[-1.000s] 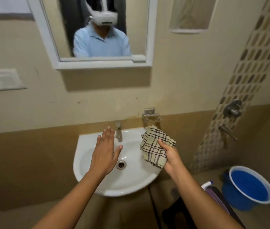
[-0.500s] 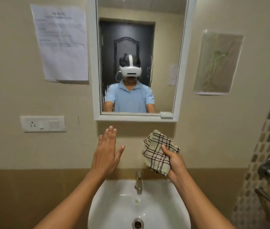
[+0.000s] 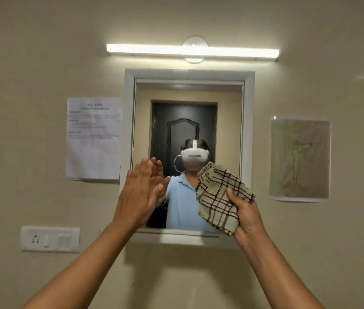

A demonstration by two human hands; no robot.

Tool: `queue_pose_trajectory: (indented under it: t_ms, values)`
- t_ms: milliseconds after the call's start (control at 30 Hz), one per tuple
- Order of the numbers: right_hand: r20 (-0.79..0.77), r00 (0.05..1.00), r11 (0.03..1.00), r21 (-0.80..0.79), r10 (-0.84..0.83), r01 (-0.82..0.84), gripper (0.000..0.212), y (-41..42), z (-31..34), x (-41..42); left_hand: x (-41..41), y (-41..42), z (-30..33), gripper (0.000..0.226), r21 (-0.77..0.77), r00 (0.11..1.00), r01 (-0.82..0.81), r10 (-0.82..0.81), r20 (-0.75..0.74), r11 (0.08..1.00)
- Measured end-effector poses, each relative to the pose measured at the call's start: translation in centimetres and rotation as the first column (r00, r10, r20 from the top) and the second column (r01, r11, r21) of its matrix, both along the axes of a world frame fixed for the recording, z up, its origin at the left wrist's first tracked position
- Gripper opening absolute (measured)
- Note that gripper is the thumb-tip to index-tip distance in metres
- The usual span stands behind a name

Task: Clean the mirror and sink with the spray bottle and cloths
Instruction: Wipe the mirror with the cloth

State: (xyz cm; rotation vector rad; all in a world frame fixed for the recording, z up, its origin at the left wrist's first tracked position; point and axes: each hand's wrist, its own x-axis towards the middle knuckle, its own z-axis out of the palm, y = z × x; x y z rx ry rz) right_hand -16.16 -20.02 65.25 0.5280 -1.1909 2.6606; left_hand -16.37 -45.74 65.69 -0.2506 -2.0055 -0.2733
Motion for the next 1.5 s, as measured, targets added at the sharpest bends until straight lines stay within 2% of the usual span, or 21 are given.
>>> queue_pose_trajectory:
  t_ms: [100,200,333,433,500,533,600,633,667,700,800,867,967,1033,1100,1167,1267,1333,1433,1500]
  values:
    - [-0.062,0.998,0.999,-0.043,-0.034,0.032,0.045,0.3,4.0,-0.3,-1.0,-0.7,4.3,0.067,-0.013,0.997,-0.040,0.039,-0.074,0.999]
    - [-0.110,0.990,0.994,-0.077,-0.085,0.077,0.035,0.5,7.8,-0.6,-2.1,-1.6,8.1,0.066,-0.042,0.986,-0.082,0.076,-0.145,0.996]
    - [-0.153,0.960,0.969,-0.120,-0.234,0.217,0.039,0.2,12.3,-1.4,-3.0,-2.5,12.2,0.066,-0.054,0.977,-0.090,0.077,-0.198,0.994]
    - [-0.210,0.889,0.912,-0.138,-0.408,0.386,0.035,-0.5,15.8,-1.8,-3.5,-3.2,14.3,0.075,-0.075,0.967,-0.096,0.075,-0.245,0.993]
    - [-0.291,0.751,0.802,-0.125,-0.593,0.585,0.022,-1.2,18.0,-1.5,-4.1,-3.7,15.3,0.079,-0.073,0.960,-0.094,0.071,-0.272,0.993]
    - [-0.355,0.625,0.697,-0.120,-0.695,0.707,0.024,-1.5,18.8,-1.4,-4.5,-4.0,15.7,0.080,-0.068,0.956,-0.091,0.068,-0.286,0.993]
    - [-0.487,0.294,0.406,-0.141,-0.822,0.903,0.038,-2.2,20.0,-1.7,-5.3,-4.7,16.2,0.078,-0.066,0.949,-0.095,0.070,-0.308,0.993]
    - [-0.548,0.133,0.252,-0.148,-0.826,0.956,0.047,-2.4,20.4,-2.1,-5.8,-5.1,16.4,0.077,-0.069,0.947,-0.103,0.076,-0.311,0.992]
    - [-0.606,0.013,0.119,-0.135,-0.795,0.984,0.055,-2.6,20.7,-2.8,-6.2,-5.5,16.4,0.076,-0.071,0.947,-0.112,0.084,-0.311,0.991]
    - [-0.658,-0.055,0.017,-0.102,-0.751,0.995,0.062,-2.9,20.9,-3.7,-6.8,-6.0,16.5,0.075,-0.071,0.947,-0.117,0.090,-0.309,0.991]
    - [-0.769,-0.054,-0.151,0.055,-0.637,0.987,0.077,-3.8,20.4,-6.3,-8.1,-7.2,16.6,0.071,-0.064,0.954,-0.098,0.076,-0.290,0.993]
    - [-0.810,-0.040,-0.223,0.114,-0.586,0.968,0.083,-4.3,19.5,-7.6,-8.7,-7.5,16.5,0.069,-0.069,0.957,-0.085,0.062,-0.284,0.994]
    - [-0.825,-0.013,-0.239,0.149,-0.565,0.960,0.085,-5.3,18.9,-8.9,-9.1,-7.8,16.4,0.067,-0.096,0.951,-0.089,0.055,-0.305,0.991]
    - [-0.845,-0.016,-0.289,0.165,-0.534,0.943,0.080,-6.1,18.9,-9.6,-9.3,-8.1,16.5,0.065,-0.112,0.946,-0.098,0.057,-0.320,0.989]
    - [-0.875,-0.003,-0.341,0.186,-0.485,0.921,0.092,-7.0,18.9,-10.1,-9.5,-8.4,16.5,0.064,-0.129,0.940,-0.108,0.059,-0.335,0.986]
    - [-0.919,-0.009,-0.350,0.141,-0.395,0.926,0.094,-8.2,19.1,-10.2,-9.7,-8.6,16.5,0.062,-0.142,0.933,-0.117,0.060,-0.354,0.983]
    - [-0.983,-0.042,-0.351,0.024,-0.180,0.936,0.079,-9.5,19.6,-10.4,-9.7,-8.7,16.5,0.060,-0.156,0.921,-0.117,0.049,-0.385,0.981]
    - [-0.994,-0.051,-0.347,-0.016,-0.092,0.938,0.072,-9.4,19.8,-10.7,-9.7,-8.8,16.5,0.060,-0.161,0.914,-0.123,0.048,-0.404,0.979]
    - [-0.996,-0.075,-0.363,-0.051,-0.054,0.930,0.068,-7.6,20.3,-10.8,-9.7,-8.7,16.5,0.060,-0.165,0.908,-0.127,0.047,-0.417,0.978]
    - [-0.992,-0.084,-0.394,-0.040,-0.095,0.918,0.067,-5.8,20.7,-10.8,-9.7,-8.7,16.5,0.060,-0.162,0.906,-0.119,0.040,-0.422,0.980]
